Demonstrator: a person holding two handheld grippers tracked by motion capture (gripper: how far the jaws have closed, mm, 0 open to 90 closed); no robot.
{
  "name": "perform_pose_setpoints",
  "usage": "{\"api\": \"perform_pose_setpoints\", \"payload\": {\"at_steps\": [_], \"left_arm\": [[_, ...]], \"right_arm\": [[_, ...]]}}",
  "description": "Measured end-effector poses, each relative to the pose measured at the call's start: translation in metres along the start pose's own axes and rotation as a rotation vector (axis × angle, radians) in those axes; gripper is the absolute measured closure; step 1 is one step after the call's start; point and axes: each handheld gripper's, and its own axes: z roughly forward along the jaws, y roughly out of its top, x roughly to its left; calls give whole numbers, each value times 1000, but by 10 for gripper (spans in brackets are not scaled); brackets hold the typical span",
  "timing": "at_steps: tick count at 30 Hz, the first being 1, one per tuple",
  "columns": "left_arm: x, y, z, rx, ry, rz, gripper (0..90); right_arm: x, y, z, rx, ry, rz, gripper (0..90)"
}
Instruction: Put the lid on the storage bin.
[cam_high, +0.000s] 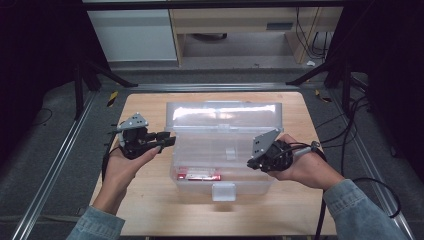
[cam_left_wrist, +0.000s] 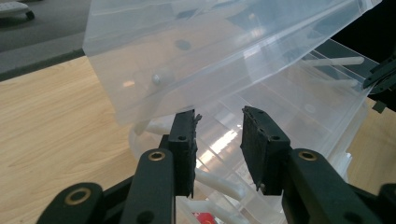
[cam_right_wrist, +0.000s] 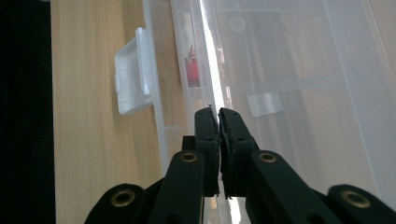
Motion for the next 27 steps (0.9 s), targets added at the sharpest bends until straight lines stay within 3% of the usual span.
{"api": "perform_pose_setpoints", "payload": {"at_steps": [7,13,20,27], "left_arm": [[-1,-4,1,-2,-11,-11,644],[-3,-7,1,-3,-16,-14,638],[-6,-12,1,8,-25,-13,630],[-8,-18,3,20,-31,-15,630]], "right_arm": [[3,-5,-1,-24,-5,30,780],[5,-12,-10,-82,-39,77,684],[9,-21,-24,-132,-105,156,626],[12,-42,-34,-169,-164,261,632]]}}
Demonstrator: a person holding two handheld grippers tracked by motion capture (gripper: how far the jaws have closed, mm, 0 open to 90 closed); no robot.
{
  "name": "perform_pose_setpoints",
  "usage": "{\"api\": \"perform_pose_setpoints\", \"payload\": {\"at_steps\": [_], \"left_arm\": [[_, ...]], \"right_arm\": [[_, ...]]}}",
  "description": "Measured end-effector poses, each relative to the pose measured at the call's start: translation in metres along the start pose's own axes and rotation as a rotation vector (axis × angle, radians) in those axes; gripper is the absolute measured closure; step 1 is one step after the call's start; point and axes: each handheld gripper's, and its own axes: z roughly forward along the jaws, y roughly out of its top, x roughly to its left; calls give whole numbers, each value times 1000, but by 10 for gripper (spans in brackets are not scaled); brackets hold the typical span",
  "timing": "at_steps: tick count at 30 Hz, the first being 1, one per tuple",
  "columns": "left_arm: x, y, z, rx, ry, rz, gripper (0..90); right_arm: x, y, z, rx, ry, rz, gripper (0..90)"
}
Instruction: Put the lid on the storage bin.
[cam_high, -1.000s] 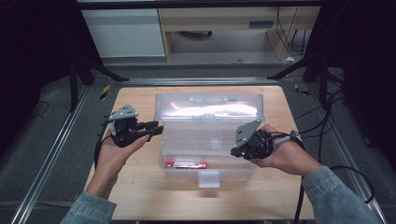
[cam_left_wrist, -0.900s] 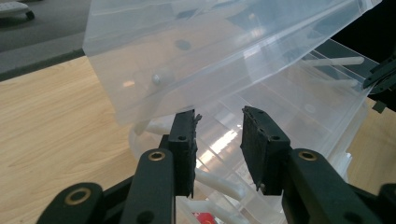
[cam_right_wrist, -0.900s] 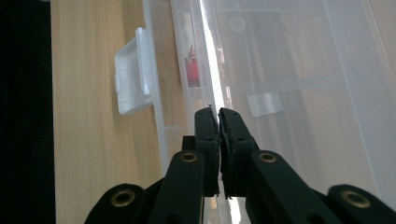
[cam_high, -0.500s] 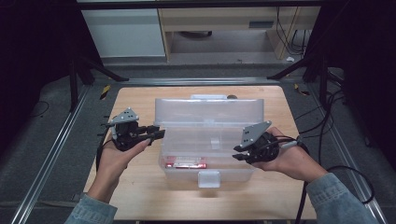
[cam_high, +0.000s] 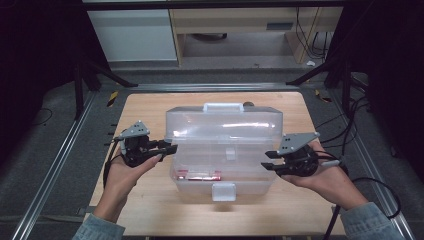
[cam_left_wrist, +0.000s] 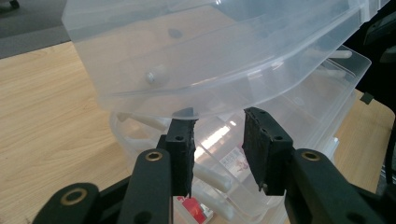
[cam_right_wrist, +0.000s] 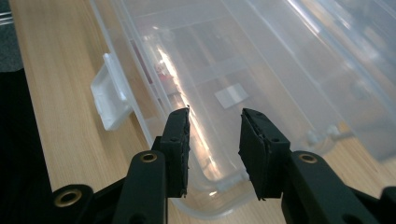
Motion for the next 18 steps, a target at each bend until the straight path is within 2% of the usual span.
{"api": "perform_pose_setpoints", "payload": {"at_steps": [7,18], "left_arm": [[-2,-1,1,11,0,12,628],[-5,-12,-1,0,-7,-10,621]], "right_arm": [[-5,-17,-12,-26,-55,66,658],[-16,-29,-22,-60,-148,153,643]]}}
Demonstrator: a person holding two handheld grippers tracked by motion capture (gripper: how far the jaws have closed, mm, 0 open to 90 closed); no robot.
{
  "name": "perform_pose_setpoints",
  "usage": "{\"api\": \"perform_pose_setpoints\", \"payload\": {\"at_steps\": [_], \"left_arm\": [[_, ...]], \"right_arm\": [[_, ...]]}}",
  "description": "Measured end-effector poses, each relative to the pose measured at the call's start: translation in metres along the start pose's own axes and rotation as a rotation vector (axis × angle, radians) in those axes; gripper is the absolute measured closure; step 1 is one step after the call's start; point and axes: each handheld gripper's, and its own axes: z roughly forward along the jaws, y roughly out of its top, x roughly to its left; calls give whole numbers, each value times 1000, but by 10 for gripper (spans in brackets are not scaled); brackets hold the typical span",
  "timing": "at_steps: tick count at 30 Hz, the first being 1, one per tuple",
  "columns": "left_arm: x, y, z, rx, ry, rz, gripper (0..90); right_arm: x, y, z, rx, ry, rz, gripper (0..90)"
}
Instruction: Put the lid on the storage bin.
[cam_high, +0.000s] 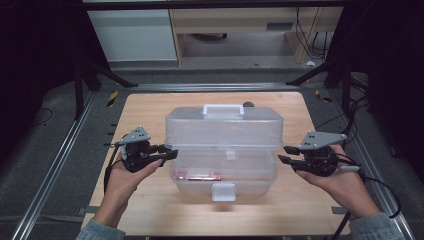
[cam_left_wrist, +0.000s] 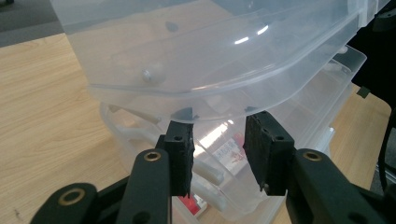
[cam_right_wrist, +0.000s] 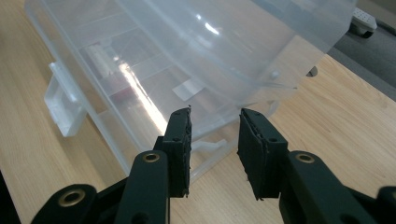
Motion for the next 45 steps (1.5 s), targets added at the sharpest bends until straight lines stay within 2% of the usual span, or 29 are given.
{"api": "perform_pose_setpoints", "payload": {"at_steps": [12,19,27,35,45], "left_arm": [[-2,-11,-6,-12,4,-3,626],[-3,-14,-11,-17,10,-6,621],[-3,-20,-12,-15,8,-12,621],[-4,-31,-16,-29,6,-26,620],[-3,-34,-16,-23,9,-23,619]], "right_arm": [[1,-2,1,-42,-19,26,642],[6,-4,2,-44,-32,-2,630],[8,-10,2,-28,-19,-29,666],[10,-16,5,-15,-10,-19,662],[14,-26,7,-25,0,8,663]]}}
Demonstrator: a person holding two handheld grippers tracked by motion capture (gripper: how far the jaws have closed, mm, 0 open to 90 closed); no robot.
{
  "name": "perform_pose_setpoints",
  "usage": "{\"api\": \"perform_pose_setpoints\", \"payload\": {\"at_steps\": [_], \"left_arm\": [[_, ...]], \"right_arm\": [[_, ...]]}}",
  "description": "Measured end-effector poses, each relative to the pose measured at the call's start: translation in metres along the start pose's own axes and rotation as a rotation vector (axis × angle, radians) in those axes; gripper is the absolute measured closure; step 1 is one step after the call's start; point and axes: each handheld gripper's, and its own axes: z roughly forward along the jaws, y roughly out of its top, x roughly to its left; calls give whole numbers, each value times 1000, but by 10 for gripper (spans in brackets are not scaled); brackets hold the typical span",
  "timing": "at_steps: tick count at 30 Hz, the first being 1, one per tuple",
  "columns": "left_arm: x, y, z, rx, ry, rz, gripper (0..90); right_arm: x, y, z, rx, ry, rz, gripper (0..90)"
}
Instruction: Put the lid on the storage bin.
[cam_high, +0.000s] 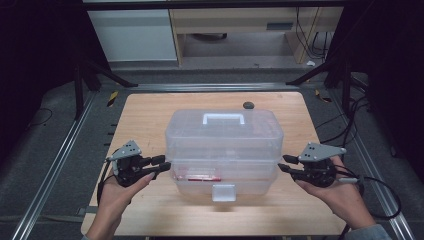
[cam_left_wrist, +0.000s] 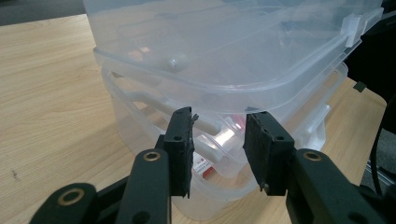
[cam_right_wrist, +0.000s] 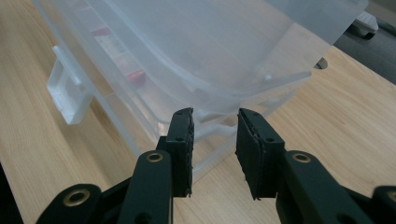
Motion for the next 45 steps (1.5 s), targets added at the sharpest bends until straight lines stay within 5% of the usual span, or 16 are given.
{"api": "perform_pose_setpoints", "payload": {"at_steps": [8,17,32,45], "left_arm": [[2,-11,-6,-18,-3,-30,615],[7,-17,-12,-13,5,-44,599],[44,-9,-11,82,144,-7,486],[82,-10,19,189,255,-26,177]], "right_arm": [[3,-11,-6,1,-11,10,653],[-7,-30,-6,18,-44,75,595],[-33,-45,18,72,-120,163,416],[-59,-51,46,146,-184,293,226]]}}
